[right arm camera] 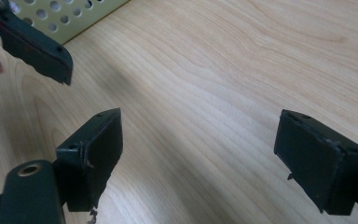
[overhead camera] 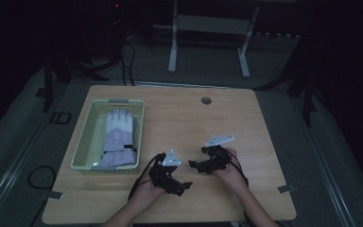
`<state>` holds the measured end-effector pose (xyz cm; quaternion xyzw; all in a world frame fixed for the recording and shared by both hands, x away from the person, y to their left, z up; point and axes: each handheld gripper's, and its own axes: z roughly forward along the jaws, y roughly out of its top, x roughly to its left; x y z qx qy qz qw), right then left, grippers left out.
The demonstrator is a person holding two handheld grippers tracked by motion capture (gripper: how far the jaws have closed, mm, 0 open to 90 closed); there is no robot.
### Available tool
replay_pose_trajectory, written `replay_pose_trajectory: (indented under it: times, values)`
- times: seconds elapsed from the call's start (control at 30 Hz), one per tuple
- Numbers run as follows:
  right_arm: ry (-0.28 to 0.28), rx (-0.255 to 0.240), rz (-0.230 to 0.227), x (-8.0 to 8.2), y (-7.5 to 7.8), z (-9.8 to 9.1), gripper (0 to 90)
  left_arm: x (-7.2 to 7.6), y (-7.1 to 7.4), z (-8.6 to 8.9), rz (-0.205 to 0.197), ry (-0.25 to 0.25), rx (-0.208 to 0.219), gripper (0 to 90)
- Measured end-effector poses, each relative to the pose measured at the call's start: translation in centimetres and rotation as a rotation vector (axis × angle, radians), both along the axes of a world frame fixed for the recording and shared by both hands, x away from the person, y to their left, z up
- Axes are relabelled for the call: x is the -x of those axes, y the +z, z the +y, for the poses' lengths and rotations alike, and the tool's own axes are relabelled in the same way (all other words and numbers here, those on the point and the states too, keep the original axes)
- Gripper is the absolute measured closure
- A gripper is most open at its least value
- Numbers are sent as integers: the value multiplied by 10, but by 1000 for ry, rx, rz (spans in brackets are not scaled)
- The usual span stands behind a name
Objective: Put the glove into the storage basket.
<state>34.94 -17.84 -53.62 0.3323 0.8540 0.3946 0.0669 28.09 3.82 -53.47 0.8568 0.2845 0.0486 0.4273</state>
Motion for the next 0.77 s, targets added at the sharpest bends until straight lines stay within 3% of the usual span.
replay_pose_trajectory:
  times: [0.47, 0.77]
  values:
    - [-3, -19, 2, 9, -15, -30, 152, 5, -22, -8, 30, -28, 7, 10]
    - [-15, -21, -10, 11, -21, -37, 152, 7, -21, -6, 21, -19, 26, 10]
